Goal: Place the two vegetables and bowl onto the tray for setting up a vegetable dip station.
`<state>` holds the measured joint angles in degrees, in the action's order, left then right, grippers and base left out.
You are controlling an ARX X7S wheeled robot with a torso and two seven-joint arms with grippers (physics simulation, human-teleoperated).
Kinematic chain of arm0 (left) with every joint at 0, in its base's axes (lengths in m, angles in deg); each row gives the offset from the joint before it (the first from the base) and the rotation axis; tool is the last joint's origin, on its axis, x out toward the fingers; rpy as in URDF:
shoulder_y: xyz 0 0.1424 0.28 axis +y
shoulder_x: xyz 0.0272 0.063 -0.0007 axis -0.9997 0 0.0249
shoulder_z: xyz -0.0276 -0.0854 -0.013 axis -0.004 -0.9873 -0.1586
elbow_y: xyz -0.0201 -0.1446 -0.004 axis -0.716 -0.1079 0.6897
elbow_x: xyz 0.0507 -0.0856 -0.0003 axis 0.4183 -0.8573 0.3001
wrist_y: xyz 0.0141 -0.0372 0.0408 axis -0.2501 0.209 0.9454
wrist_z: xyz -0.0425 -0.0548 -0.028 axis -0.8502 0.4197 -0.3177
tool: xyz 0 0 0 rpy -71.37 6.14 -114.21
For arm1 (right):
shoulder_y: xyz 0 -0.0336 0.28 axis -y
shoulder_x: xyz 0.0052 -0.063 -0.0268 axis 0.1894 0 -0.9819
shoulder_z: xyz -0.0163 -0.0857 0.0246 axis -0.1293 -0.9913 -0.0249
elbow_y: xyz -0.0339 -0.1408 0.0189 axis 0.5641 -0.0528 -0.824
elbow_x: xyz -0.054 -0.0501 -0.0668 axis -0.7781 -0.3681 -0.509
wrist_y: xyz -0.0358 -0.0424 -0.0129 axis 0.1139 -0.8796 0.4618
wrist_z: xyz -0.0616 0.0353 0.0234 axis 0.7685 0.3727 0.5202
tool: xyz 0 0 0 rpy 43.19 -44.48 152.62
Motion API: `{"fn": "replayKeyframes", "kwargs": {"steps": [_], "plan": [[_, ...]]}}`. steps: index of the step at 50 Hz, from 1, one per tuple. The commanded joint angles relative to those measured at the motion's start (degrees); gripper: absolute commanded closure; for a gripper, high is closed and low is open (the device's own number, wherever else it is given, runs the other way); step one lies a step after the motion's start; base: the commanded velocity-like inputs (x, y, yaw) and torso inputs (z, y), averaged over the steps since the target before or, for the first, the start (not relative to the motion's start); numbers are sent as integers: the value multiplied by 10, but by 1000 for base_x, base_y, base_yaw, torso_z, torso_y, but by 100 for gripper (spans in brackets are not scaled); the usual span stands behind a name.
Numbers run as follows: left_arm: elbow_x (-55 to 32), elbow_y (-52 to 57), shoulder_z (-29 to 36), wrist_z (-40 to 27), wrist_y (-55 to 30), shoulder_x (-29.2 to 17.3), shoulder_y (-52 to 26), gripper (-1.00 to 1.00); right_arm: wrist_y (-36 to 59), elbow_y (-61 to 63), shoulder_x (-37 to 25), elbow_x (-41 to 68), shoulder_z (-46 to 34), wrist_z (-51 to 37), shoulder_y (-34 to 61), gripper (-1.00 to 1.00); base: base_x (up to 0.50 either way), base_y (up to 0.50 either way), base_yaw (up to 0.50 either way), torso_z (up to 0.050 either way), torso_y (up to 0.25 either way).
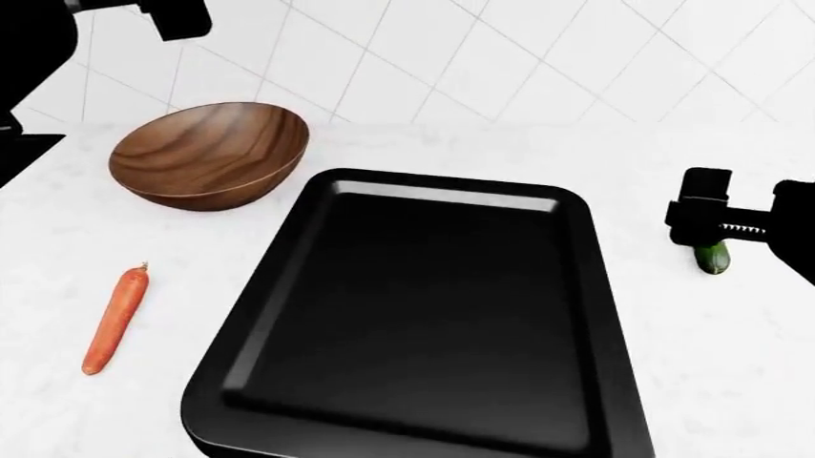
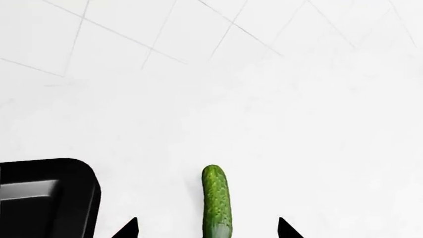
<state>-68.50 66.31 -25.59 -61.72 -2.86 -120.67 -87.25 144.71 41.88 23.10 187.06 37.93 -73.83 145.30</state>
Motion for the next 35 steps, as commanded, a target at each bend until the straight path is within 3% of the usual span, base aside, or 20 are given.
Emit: {"fn": "replayKeyframes", "kwargs": {"steps": [1,35], "plan": [[1,1,2,1,2,-1,1,-100,16,-36,3,-24,-20,30,-7,-100,0,0,0,0,0],[-1,1,12,1,5,-2,-1,-100,57,-188,66,-142,-84,128,36,-100,0,0,0,0,0]]}}
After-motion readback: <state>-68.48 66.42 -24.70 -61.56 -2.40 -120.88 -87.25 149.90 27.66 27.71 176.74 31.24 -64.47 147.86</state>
